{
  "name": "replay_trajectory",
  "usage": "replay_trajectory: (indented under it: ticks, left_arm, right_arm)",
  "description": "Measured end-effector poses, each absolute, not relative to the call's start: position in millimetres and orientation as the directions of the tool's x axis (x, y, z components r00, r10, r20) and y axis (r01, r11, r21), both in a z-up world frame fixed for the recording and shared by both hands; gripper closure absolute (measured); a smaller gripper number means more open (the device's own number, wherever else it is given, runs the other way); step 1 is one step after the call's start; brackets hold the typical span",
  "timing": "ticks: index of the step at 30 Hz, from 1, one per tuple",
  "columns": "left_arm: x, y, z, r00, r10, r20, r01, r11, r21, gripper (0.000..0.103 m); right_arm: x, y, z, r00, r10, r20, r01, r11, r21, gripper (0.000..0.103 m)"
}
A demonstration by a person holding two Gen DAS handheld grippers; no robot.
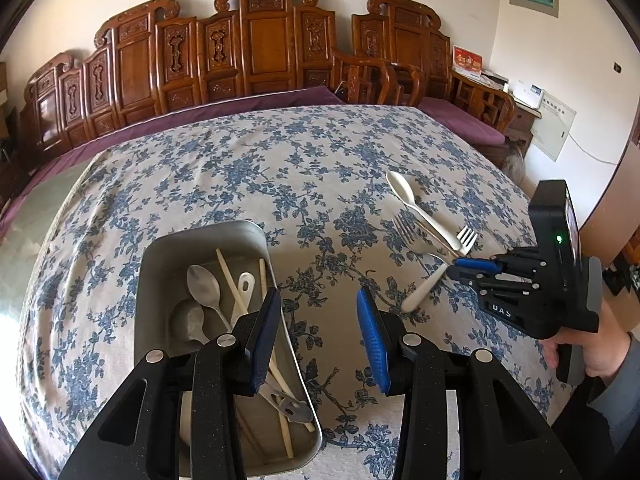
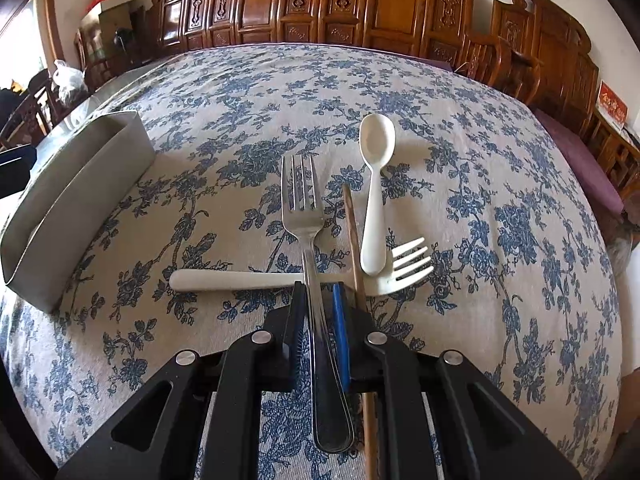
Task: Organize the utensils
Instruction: 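Grasp a wooden chopstick with the left gripper while the right gripper holds the fork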
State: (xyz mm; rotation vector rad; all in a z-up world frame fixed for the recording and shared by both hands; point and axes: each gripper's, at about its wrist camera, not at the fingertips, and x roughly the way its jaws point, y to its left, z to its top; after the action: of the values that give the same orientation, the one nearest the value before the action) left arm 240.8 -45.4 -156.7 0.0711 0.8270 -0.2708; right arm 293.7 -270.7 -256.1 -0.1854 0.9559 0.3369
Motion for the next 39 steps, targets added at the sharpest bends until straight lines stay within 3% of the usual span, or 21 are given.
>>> replay_trajectory:
  ticks: [7,16,31,39]
  left_arm:
    - [238.9,-51.8,-159.5,0.639,-0.205,-0.741,0.272,0.962,-0.032,0.066]
    - [236.7,-61.2,-163.2,0.634,-0.204,-0.746,0.284,0.959,-0.021,0.066]
    - [230.3,-127.3,-171.7,0.604,-0.216,-0.767,0.343,0.939,0.005,0.066]
    - [246.0,-177.6,-193.7,0.541,-0.252,-0.802,0.363,0.931,-0.048,0.066]
  right_arm:
    - [295.4,-272.4,-253.9,0.504,0.244,-0.829,-0.366,0.929,0.051,0.094]
    - [277.8,-281.8,-213.5,0.615,0.300,-0.729,-0.367,0.928,0.073,0.094]
    - [276.7,-363.1,-224.1,0.650,0.149,-0.745,-0.210,0.978,0.012,0.094]
    - [277.5,-390.0,-233.7,0.643,0.113,-0.758,-0.158,0.987,0.013,0.094]
